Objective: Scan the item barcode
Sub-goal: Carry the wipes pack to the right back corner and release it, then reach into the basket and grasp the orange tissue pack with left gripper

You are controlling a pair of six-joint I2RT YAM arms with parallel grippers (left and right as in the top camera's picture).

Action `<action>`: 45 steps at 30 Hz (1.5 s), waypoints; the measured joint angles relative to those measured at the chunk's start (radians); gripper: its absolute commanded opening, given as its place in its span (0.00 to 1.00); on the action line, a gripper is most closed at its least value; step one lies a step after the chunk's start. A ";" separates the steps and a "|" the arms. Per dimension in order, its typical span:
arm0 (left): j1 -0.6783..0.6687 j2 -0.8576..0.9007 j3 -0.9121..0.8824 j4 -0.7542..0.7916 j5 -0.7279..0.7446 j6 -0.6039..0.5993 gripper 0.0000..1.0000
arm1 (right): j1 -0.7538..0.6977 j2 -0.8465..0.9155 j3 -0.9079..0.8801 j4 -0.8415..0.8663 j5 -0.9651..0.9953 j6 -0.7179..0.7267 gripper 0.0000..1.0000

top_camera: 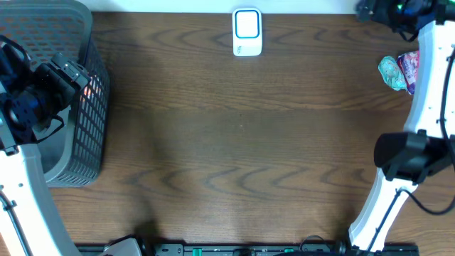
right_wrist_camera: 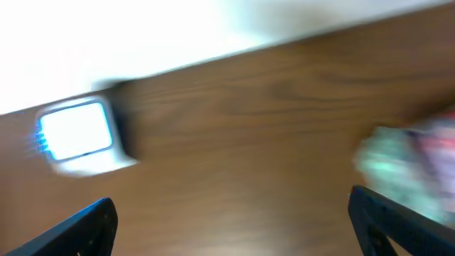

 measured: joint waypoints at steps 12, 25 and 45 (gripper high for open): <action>0.000 0.000 0.000 0.000 0.000 0.000 0.98 | 0.101 -0.044 0.010 -0.086 -0.300 0.003 0.99; 0.000 0.000 0.000 0.000 0.000 -0.001 0.98 | 0.105 -0.044 0.010 -0.086 -0.306 0.003 0.99; 0.003 -0.018 -0.002 0.272 0.266 -0.127 0.98 | 0.105 -0.044 0.010 -0.087 -0.306 0.003 0.99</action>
